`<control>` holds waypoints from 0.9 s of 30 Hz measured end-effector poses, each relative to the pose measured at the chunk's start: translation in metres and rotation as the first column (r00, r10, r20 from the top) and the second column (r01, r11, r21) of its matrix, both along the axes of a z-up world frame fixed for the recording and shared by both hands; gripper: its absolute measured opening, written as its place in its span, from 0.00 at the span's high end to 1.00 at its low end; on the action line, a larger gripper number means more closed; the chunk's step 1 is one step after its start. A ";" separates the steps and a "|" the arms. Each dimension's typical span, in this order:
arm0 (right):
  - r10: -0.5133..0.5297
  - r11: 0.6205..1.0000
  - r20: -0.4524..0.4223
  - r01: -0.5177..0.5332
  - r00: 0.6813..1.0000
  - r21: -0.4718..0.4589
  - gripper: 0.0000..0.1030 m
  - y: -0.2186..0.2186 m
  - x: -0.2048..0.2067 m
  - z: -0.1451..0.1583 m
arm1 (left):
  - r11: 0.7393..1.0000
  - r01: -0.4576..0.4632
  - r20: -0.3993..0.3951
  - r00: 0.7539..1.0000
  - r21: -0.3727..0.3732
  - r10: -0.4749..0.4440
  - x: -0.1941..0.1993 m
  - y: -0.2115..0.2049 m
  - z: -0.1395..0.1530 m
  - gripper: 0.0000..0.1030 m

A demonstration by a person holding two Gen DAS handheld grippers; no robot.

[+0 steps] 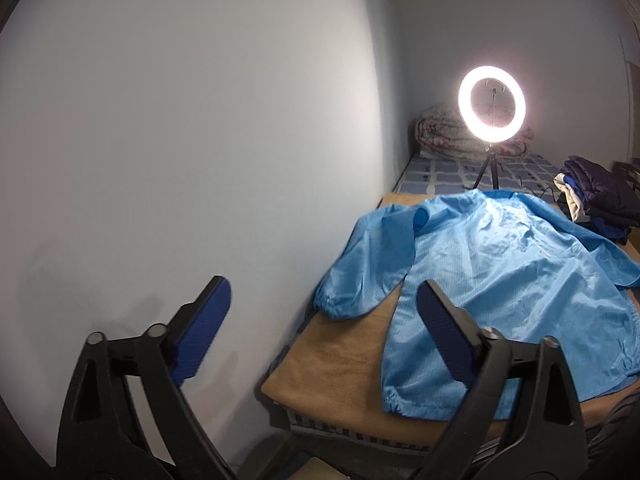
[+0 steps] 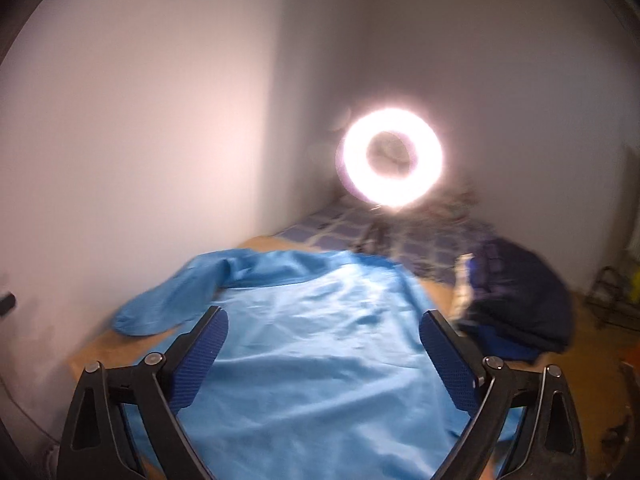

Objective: Fold large clothes
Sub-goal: 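Move the right tool to the coat's sleeve and close on it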

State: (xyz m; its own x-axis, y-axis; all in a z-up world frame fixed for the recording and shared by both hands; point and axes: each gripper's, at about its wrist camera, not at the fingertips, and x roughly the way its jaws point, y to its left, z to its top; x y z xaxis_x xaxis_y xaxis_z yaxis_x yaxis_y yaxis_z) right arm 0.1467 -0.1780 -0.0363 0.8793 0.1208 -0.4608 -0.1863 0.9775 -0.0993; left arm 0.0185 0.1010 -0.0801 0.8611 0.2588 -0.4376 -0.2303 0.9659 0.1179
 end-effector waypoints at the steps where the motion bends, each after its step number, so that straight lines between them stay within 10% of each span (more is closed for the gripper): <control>1: 0.031 0.999 -0.032 -0.030 0.999 0.015 0.12 0.009 0.015 -0.004 | 1.000 0.003 -0.011 1.000 -0.007 -0.003 0.002 0.003 -0.005 0.16; 9: 0.185 0.976 -0.240 -0.149 0.953 0.161 0.31 0.068 0.108 -0.047 | 0.999 0.018 -0.079 0.997 -0.034 -0.021 0.019 0.017 -0.033 0.43; 27: 0.354 0.895 -0.531 -0.115 0.770 0.431 0.47 0.173 0.255 -0.211 | 1.000 0.019 -0.144 0.989 -0.004 -0.019 0.061 0.031 -0.078 0.37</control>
State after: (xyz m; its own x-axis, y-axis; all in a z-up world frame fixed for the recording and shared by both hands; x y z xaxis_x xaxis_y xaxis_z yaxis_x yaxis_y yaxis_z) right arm 0.4020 -0.0054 -0.2473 0.3735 0.5442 -0.7512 -0.3180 0.8359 0.4474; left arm 0.0790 0.1324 -0.1583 0.7937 0.2417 -0.5582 -0.1930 0.9703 0.1457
